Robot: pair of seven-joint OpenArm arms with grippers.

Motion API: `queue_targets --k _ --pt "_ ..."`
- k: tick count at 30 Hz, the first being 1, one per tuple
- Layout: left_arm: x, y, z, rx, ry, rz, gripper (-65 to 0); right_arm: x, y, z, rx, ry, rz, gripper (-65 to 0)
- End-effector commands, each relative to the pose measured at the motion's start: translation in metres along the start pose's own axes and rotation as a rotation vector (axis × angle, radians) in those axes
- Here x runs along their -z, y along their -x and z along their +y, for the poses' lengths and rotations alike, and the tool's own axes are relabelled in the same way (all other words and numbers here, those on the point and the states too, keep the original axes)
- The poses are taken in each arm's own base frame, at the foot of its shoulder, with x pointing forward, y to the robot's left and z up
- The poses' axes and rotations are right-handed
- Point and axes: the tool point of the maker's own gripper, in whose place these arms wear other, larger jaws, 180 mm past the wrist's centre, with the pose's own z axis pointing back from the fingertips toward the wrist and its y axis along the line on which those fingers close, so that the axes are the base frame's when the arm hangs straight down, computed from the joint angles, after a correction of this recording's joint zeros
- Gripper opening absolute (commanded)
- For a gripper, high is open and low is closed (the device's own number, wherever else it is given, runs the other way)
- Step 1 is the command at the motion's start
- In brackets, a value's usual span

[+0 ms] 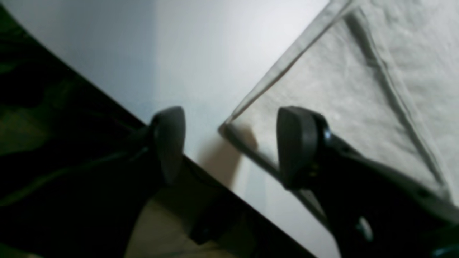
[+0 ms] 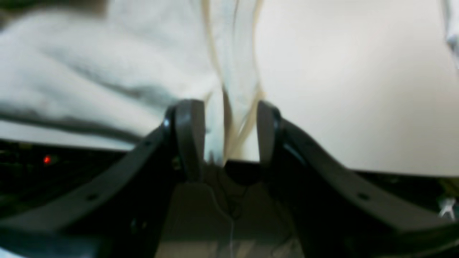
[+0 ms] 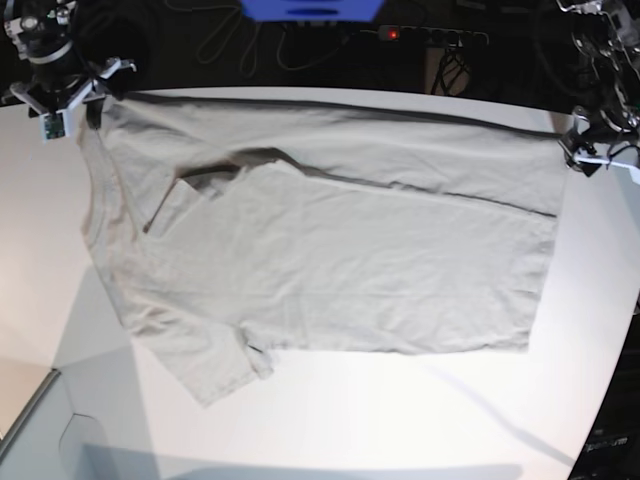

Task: Layout the t-shirt on the table in an organized manner, then fold the t-shirt properly
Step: 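Move both grippers to the corners of the folded edge, then lower both grippers to the hem corners and grasp the hem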

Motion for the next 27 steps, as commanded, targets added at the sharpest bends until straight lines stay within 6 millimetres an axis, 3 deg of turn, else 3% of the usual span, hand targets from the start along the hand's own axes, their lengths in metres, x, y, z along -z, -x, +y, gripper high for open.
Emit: queue_targets --k 1,8,13,20,27 --pt "-0.007 -0.022 0.007 -0.001 -0.014 -0.061 -25.6 -0.002 -0.012 -0.003 -0.010 0.001 -0.043 -40.5" --pt "-0.009 -0.048 0.004 -0.029 -0.005 -0.118 -26.6 0.021 -0.064 -0.020 0.005 0.050 -0.138 -40.5" --pt "-0.008 -0.060 -0.007 -0.041 0.016 -0.132 -26.5 0.038 -0.087 -0.037 -0.030 0.110 -0.086 -40.5" --pt "-0.008 -0.062 -0.011 -0.045 0.025 -0.132 -26.5 0.044 -0.106 -0.039 -0.034 0.121 -0.099 -40.5" --pt "-0.008 -0.069 -0.016 -0.050 0.035 -0.147 -26.4 0.045 -0.106 -0.036 -0.045 0.111 -0.097 -40.5"
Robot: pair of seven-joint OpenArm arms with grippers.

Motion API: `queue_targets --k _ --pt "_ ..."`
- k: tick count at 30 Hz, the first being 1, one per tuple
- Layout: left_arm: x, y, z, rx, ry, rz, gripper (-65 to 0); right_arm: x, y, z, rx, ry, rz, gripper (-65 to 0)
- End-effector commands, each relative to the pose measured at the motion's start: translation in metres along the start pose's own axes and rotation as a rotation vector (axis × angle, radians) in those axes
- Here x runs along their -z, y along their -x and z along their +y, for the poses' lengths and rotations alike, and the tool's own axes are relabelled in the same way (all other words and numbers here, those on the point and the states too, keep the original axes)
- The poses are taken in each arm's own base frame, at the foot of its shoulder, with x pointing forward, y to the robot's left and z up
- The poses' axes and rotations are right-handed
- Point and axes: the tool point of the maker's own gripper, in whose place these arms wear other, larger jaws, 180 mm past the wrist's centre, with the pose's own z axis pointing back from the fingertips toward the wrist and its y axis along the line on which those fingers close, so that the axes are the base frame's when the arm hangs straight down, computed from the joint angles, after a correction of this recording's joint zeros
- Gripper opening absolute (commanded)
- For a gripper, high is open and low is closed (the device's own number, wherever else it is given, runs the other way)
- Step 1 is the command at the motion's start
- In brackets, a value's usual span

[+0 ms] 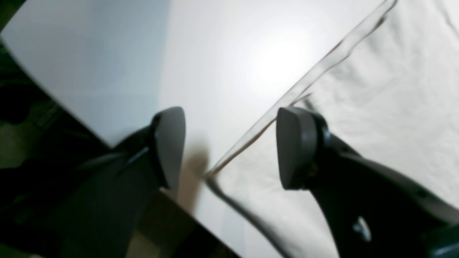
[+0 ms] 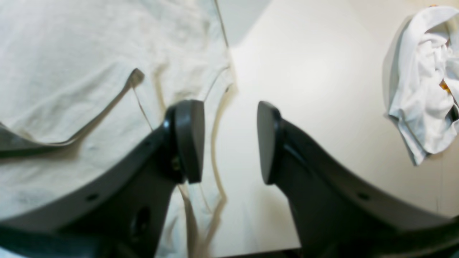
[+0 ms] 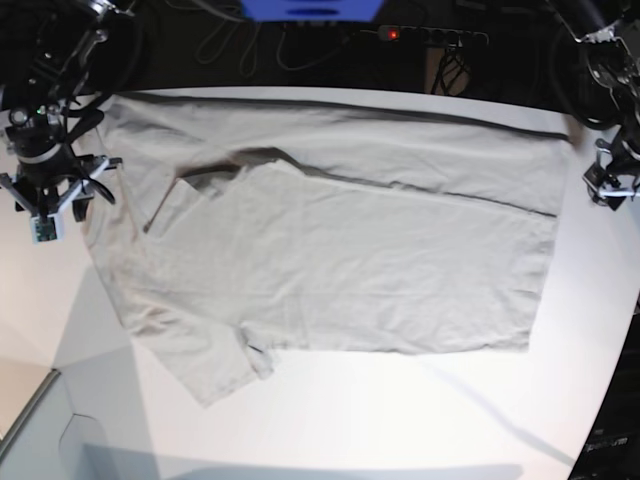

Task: Layout the t-shirt on the table in an organized manner, then fold the t-shirt properly
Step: 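Lower both grippers to the hem corners and grasp the hem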

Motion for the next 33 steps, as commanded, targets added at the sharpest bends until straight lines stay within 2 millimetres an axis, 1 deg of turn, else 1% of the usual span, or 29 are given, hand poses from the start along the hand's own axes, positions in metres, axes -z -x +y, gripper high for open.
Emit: queue_targets --k 1,9,14,18,19,23,25,27,29,33 --pt "-0.004 -0.017 -0.002 0.010 0.008 -0.047 -26.4 -0.003 -0.011 -0.004 -0.017 0.003 -0.042 -40.5" --pt "-0.004 -0.017 -0.002 0.010 0.008 -0.047 -26.4 -0.004 -0.007 -0.005 -0.014 0.006 -0.031 -40.5" --pt "-0.004 -0.017 -0.002 0.009 0.007 -0.047 -26.4 -0.006 0.001 -0.002 -0.023 -0.005 -0.016 -40.5" --pt "-0.004 -0.017 -0.002 0.009 0.007 -0.047 -26.4 -0.006 0.003 -0.001 -0.022 -0.006 -0.010 -40.5" --pt "-0.004 -0.018 -0.002 0.008 0.008 -0.048 -25.8 -0.006 0.003 -0.001 -0.022 -0.006 -0.010 -40.5" --pt "-0.004 -0.023 -0.008 0.005 0.020 -0.059 -17.2 -0.005 -0.002 -0.002 -0.020 -0.004 -0.020 -40.5" --pt "-0.003 -0.024 -0.010 0.005 0.023 -0.061 -14.8 -0.005 -0.003 -0.001 -0.021 -0.005 -0.022 -40.5" --pt "-0.003 -0.026 -0.012 0.004 0.026 -0.065 -14.6 0.001 -0.007 0.007 -0.022 -0.030 -0.032 -40.5" --pt "-0.002 -0.033 -0.019 0.002 0.038 -0.081 -14.6 0.008 -0.007 0.012 -0.012 -0.048 -0.026 -40.5" --pt "-0.002 -0.039 -0.024 -0.004 0.048 -0.092 -14.6 0.026 -0.014 0.014 0.012 -0.070 -0.031 -40.5"
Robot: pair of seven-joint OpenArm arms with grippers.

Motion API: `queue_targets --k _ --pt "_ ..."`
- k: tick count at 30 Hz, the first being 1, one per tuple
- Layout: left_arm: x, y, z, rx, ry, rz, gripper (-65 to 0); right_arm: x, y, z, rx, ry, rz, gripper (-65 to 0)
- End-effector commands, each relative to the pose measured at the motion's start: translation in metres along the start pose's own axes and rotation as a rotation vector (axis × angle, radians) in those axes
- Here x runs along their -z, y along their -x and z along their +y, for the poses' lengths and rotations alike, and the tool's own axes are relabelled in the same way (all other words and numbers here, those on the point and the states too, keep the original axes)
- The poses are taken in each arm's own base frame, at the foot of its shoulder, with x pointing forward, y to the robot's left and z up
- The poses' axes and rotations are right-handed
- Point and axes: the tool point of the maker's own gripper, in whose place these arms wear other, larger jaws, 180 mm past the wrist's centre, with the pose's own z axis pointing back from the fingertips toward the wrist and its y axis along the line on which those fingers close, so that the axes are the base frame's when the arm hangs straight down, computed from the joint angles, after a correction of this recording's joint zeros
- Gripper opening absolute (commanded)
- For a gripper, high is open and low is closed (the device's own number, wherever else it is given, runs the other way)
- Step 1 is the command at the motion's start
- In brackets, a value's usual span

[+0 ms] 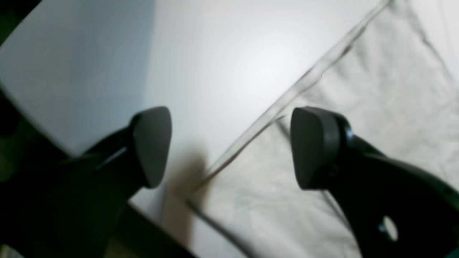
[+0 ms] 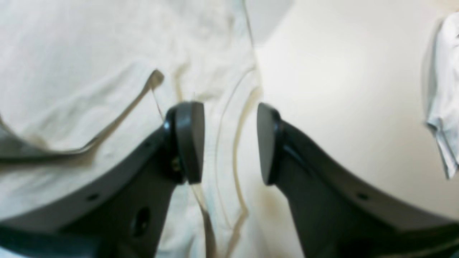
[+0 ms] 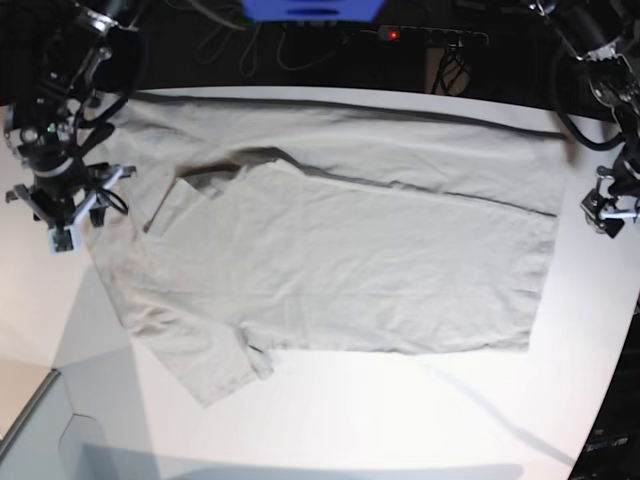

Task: Layout the t-shirt on the table in an organized manner, then fold the t-shirt properly
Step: 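Lower both grippers to the hem corners and grasp the hem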

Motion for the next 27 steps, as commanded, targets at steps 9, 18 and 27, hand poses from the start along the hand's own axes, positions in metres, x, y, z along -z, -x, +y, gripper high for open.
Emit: queue_targets --k 9,18,27 --pt "-0.001 -0.045 -0.027 -0.018 0.056 -0.103 -14.6 0.050 -0.047 -0.007 0.009 -0.023 -0.038 -37.4" --pt "-0.001 -0.079 -0.050 -0.027 0.083 -0.173 -14.6 0.113 -0.096 -0.012 0.080 -0.137 -0.024 -32.4" --pt "0.025 -0.088 -0.078 0.025 0.063 -0.142 -14.3 0.156 -0.132 0.004 0.257 -0.316 -0.217 -32.3"
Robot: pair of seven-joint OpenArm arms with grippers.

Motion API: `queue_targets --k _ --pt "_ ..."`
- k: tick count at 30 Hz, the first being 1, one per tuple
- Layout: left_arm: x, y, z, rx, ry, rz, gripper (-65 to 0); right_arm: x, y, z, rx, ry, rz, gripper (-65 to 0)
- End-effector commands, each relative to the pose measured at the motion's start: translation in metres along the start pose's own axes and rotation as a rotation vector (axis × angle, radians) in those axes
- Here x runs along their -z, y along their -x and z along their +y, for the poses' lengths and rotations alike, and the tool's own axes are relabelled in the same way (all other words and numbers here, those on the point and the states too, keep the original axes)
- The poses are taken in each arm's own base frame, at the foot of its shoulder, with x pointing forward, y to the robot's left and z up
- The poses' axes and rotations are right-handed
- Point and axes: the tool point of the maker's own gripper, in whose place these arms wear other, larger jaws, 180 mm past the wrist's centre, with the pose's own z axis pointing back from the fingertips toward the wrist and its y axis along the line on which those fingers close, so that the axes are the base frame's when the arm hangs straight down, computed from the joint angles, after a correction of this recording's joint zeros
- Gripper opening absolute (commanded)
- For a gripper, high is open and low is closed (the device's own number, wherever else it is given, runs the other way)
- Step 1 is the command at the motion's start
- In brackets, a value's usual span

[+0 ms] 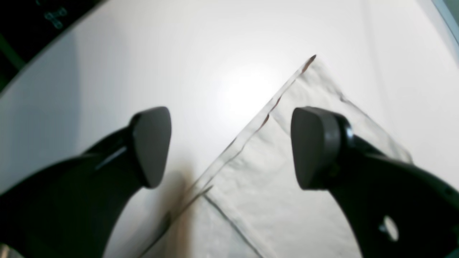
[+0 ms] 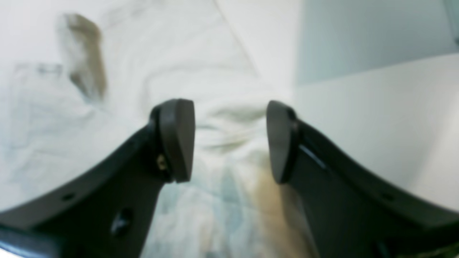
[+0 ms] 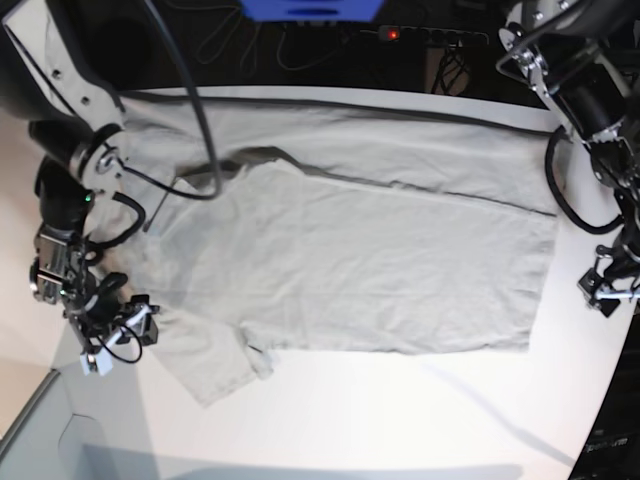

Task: Layout the t-shirt on the table in an organized manner, then fold the t-shirt properly
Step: 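Lower both grippers to the hem corners and grasp the hem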

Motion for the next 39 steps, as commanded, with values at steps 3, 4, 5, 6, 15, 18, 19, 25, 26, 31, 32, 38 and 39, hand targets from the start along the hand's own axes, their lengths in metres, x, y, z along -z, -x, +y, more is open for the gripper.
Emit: queue_targets --k 3,4,5,6,15,18,19,25,26,31,32,38,39 --pt "0.007 -0.033 -0.003 -0.016 0.007 -0.095 -14.4 0.000 -0.022 -0.030 0.064 0.088 -0.103 -32.3" --pt "0.012 -0.035 -0.010 0.005 0.015 -0.100 -14.5 0.000 -0.017 -0.037 0.083 0.119 -0.114 -32.3" --pt "0.016 -0.034 -0.016 0.037 0.022 -0.101 -14.5 -0.002 -0.015 -0.045 0.091 0.155 -0.128 -32.3" --pt "0.020 -0.035 -0.019 0.071 0.023 -0.107 -14.5 -0.004 -0.012 -0.050 0.095 0.181 -0.140 -32.3" --pt "0.064 -0.015 -0.033 0.179 0.025 -0.128 -14.3 -0.009 0.010 -0.064 0.095 0.270 -0.134 -32.3" --pt "0.075 -0.005 -0.035 0.213 0.020 -0.104 -14.3 -0.010 0.021 -0.063 0.097 0.271 -0.112 -32.3" --pt "0.077 -0.003 -0.034 0.219 0.018 -0.101 -14.3 -0.010 0.023 -0.063 0.095 0.271 -0.110 -32.3" --pt "0.086 0.000 -0.037 0.236 0.012 -0.078 -14.3 -0.007 0.044 -0.051 0.045 0.238 -0.045 -32.3" --pt "0.087 -0.002 -0.040 0.236 0.015 -0.081 -14.3 -0.006 0.049 -0.048 0.042 0.231 -0.032 -32.7" --pt "0.092 0.001 -0.051 0.327 0.022 -0.054 -14.5 -0.005 0.060 -0.043 0.044 0.218 -0.004 -38.0" --pt "0.093 0.006 -0.052 0.346 0.022 -0.041 -14.5 -0.005 0.061 -0.043 0.044 0.218 -0.003 -41.5" --pt "0.102 0.010 -0.052 0.344 0.012 -0.048 -14.6 -0.005 0.061 -0.044 0.051 0.220 -0.006 -57.3" --pt "0.104 0.015 -0.048 0.338 0.004 -0.045 -14.7 -0.005 0.061 -0.044 0.051 0.220 -0.006 -58.1"
